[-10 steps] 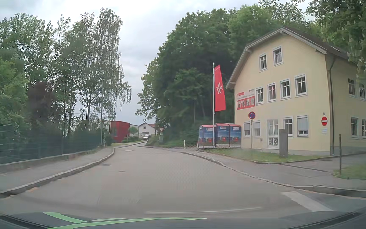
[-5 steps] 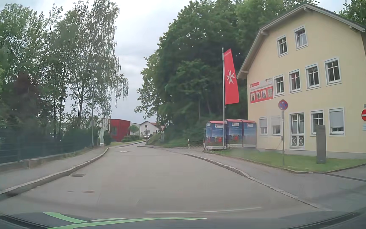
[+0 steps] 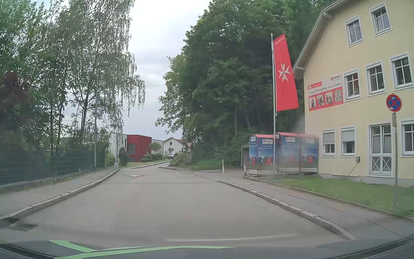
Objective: Follow the waypoints while adhering to traffic rules and regulations
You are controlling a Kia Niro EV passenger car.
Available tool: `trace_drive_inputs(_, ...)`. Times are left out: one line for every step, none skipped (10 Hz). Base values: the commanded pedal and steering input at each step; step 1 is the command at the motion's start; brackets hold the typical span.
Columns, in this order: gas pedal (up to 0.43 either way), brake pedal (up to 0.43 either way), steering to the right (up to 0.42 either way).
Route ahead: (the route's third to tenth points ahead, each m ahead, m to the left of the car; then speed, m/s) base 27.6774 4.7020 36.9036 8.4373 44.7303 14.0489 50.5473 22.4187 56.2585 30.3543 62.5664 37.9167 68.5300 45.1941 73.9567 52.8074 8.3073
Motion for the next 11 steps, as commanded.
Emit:
trace_drive_inputs(0.067, 0.0, -0.035)
trace_drive_inputs(0.067, 0.0, -0.04)
trace_drive_inputs(0.067, 0.0, -0.044)
trace_drive_inputs(0.059, 0.0, -0.044)
trace_drive_inputs(0.059, 0.0, -0.044)
trace_drive_inputs(0.028, 0.0, -0.044)
trace_drive_inputs(0.0, 0.0, -0.043)
trace_drive_inputs(0.0, 0.0, -0.044)
trace_drive_inputs(0.0, 0.0, -0.043)
trace_drive_inputs(0.0, 0.0, -0.044)
trace_drive_inputs(0.0, 0.0, -0.043)
